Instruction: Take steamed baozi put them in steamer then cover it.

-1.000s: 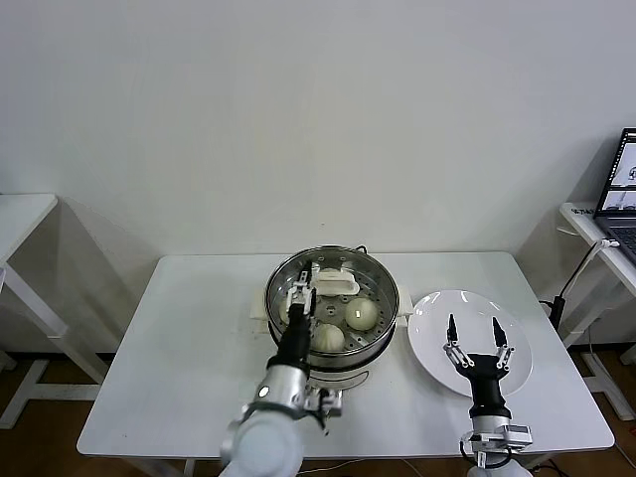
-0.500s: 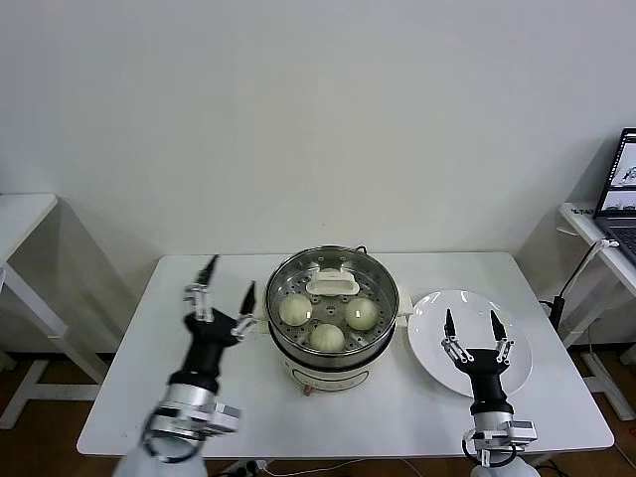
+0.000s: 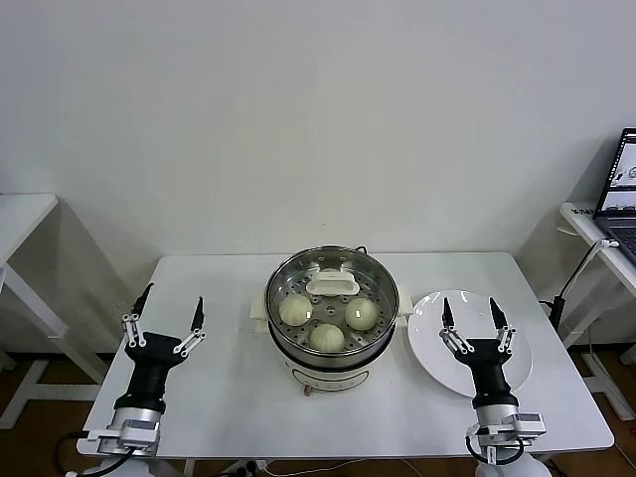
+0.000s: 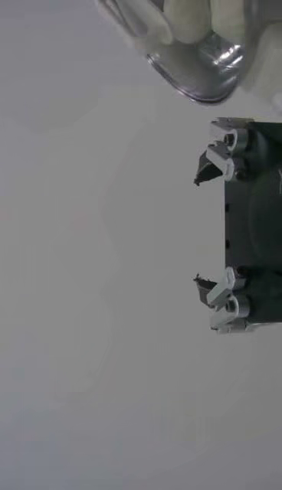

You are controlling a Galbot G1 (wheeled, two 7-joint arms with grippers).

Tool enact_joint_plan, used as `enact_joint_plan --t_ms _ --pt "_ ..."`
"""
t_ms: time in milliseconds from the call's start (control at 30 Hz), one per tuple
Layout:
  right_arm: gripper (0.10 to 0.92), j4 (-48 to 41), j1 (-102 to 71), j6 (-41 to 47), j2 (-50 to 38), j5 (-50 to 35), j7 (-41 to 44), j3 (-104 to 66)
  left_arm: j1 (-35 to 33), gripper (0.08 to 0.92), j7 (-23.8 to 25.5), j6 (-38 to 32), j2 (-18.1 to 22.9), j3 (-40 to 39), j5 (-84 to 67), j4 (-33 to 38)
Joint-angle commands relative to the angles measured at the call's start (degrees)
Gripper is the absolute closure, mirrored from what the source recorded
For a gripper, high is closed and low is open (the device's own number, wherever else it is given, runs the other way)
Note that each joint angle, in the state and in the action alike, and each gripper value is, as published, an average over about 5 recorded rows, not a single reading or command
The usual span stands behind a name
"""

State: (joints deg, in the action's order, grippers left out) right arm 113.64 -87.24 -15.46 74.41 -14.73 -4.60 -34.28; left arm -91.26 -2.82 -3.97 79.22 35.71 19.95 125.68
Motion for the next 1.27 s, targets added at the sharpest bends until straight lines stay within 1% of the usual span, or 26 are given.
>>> enact_joint_plan --t_ms 33,667,1267 --pt "0.203 3.2 0.0 3.0 -0.2 -0.2 0.0 -0.2 -3.4 0.177 0.0 -5.9 2.0 4.7 -7.9 -2.4" --pt "0.203 3.2 0.7 3.9 -0.3 0.0 0.1 0.1 -3.4 0.177 0.3 -4.4 1.9 2.9 -7.3 -1.9" --pt "0.203 4.6 -2.1 4.0 -0.5 0.2 0.7 -1.2 -4.2 0.177 0.9 -3.7 1.2 2.0 -7.2 -0.8"
